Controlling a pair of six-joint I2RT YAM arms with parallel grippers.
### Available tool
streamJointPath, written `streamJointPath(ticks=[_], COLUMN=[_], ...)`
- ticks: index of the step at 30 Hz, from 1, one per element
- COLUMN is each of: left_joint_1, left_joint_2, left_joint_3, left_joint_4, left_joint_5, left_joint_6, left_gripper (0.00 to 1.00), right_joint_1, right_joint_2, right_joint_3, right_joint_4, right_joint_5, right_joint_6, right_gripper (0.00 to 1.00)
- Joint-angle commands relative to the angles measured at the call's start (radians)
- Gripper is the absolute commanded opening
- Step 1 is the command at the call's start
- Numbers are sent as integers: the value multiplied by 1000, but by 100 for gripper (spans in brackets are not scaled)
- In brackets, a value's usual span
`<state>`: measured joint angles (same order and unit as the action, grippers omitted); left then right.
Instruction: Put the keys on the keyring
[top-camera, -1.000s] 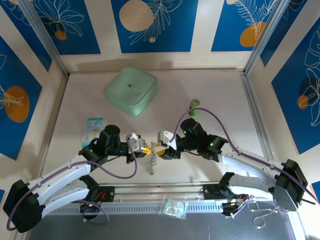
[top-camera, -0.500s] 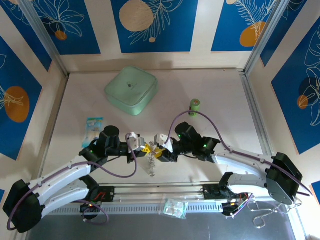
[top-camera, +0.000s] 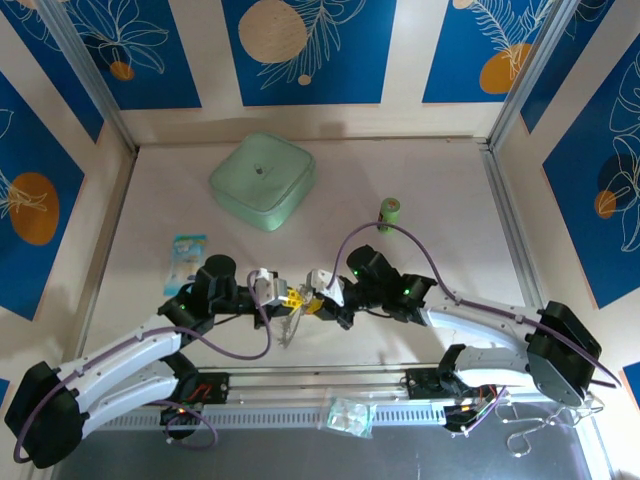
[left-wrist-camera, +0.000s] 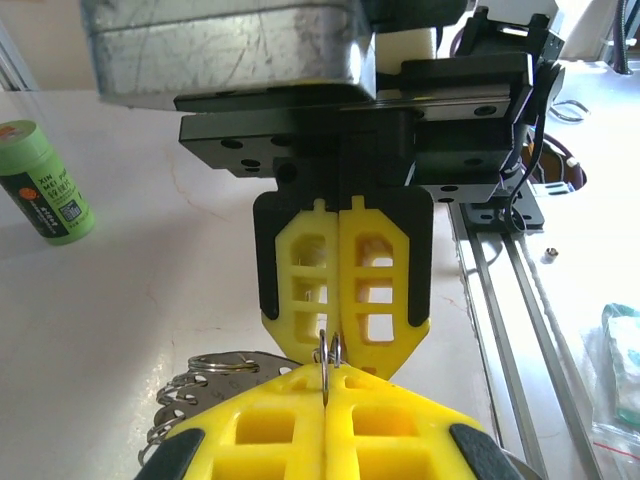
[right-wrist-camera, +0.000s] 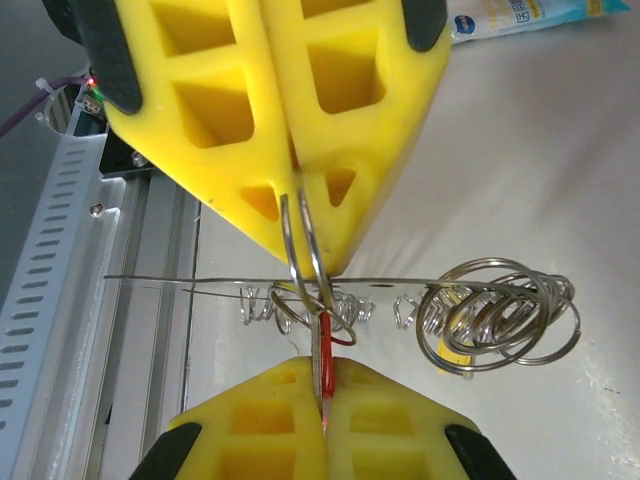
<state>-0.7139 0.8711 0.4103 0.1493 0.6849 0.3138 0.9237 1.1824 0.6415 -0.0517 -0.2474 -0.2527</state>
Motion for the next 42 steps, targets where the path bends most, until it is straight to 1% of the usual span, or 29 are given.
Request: streamJointPath(ticks=[1,4,5,7,10,12,15,19,24,31,35,36,38,39,40,42], left_joint_1=[-10,-10,-10,-10,-9,-10,-9,-10,-9,-10,-9,-10,-9,-10,-9,-10], left_joint_2=[-18,-19,-19,-20,-24,-27,-27,-23,-20,-20,-17,-15,-14,-12,-13,-19], left_joint_3=[6,0,-2,-2,-4,-5,-7,-7,-7,-7,-14,-15,-16,-15,-15,-5], left_joint_4=[70,88,93,88,78,73,72,75,82,87,109,111,111,111,104,56], left_joint_5=[80,91,92,91,87,86,83,84,87,83,85,86,82,71,41,-31], left_joint_6=[19,19,18,22,28,34,36,36,34,28,13,12,11,9,5,22], left_gripper=[0,0,0,0,0,0,0,0,0,0,0,0,0,0,0,14], right_joint_1=[8,4,4,1,-5,-12,-24,-29,-26,-21,-19,-20,-19,-19,-19,-19], right_joint_2=[8,3,2,-12,-58,-94,-144,-160,-132,-91,-69,-66,-60,-58,-58,-60], right_joint_3=[17,21,23,25,19,8,-12,-16,-5,2,12,13,17,19,22,30], right_joint_4=[8,-13,-21,-35,-42,-30,4,44,81,108,116,119,119,118,109,80], right_joint_5=[-30,-30,-29,-27,-30,-48,-64,-67,-78,-102,-110,-113,-119,-119,-117,-104], right_joint_6=[7,-3,-5,-7,-5,0,14,30,38,41,34,31,23,18,11,-11], right_gripper=[0,2,4,12,29,32,33,33,32,26,19,16,6,0,0,0])
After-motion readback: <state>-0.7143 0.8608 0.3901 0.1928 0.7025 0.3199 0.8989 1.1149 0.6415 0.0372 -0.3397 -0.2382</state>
